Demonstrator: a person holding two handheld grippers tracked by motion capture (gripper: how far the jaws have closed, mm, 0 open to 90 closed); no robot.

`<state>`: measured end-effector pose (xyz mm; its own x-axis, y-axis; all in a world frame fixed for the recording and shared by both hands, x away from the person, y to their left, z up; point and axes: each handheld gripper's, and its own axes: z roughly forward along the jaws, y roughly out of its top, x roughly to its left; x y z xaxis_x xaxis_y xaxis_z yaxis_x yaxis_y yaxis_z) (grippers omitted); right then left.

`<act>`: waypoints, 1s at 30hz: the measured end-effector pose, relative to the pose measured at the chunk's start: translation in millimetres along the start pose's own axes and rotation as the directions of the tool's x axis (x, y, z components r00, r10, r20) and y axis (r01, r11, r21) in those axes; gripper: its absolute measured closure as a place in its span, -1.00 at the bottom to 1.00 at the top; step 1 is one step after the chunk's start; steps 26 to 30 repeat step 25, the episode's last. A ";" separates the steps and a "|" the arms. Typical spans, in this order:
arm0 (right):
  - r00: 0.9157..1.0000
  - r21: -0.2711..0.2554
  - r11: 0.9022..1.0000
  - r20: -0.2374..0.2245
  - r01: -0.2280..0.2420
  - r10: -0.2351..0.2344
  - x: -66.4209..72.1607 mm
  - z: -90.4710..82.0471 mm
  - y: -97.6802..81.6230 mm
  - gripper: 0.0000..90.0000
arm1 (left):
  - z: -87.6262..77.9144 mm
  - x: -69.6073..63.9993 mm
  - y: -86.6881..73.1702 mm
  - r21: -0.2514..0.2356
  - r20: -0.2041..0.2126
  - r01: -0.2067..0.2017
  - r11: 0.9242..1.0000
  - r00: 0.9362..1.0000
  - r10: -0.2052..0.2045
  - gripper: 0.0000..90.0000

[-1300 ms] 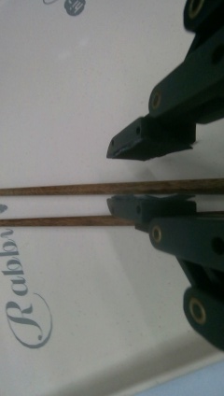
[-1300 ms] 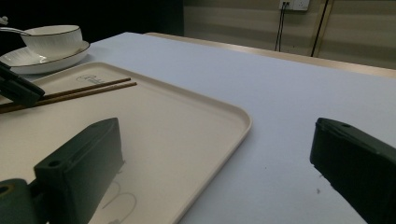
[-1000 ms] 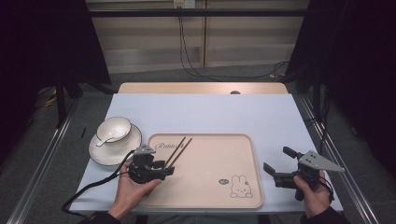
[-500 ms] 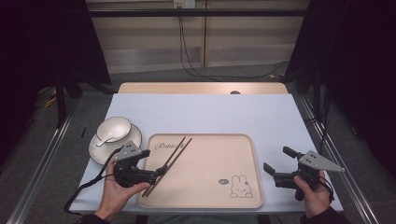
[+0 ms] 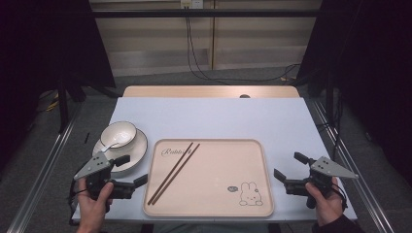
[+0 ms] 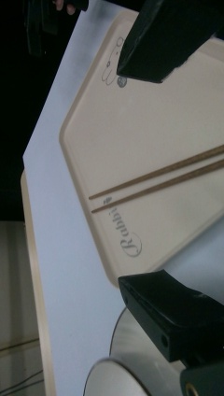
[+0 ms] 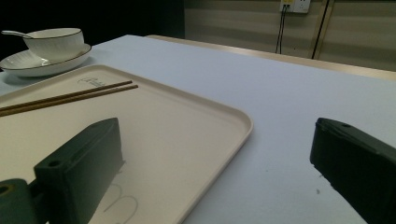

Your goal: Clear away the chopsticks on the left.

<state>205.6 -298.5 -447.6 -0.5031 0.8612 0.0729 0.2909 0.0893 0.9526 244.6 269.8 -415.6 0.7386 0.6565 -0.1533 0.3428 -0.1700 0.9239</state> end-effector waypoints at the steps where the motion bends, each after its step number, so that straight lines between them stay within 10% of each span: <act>1: 1.000 -0.002 1.000 0.003 -0.001 0.001 0.2 0.0 0.0 -0.95 | 0.0 0.0 0.0 0.000 0.000 0.000 1.000 1.000 0.000 -0.96; 7: 1.000 -0.016 1.000 -0.003 0.001 -0.001 -0.4 -0.9 0.8 -0.96 | -14.4 0.7 -6.0 -0.015 -0.102 -0.048 0.999 0.994 0.046 -0.96; 12: 1.000 -0.031 1.000 0.002 -0.001 0.001 -0.1 -2.0 1.0 -0.97 | -24.7 11.9 -19.3 -0.075 -0.158 0.006 0.997 0.987 -0.018 -0.96; 30: 1.000 -0.038 0.999 -0.002 0.012 -0.012 0.1 -1.1 0.9 -1.00 | -39.8 28.3 -30.6 -0.101 -0.180 0.085 0.991 0.978 -0.103 -0.96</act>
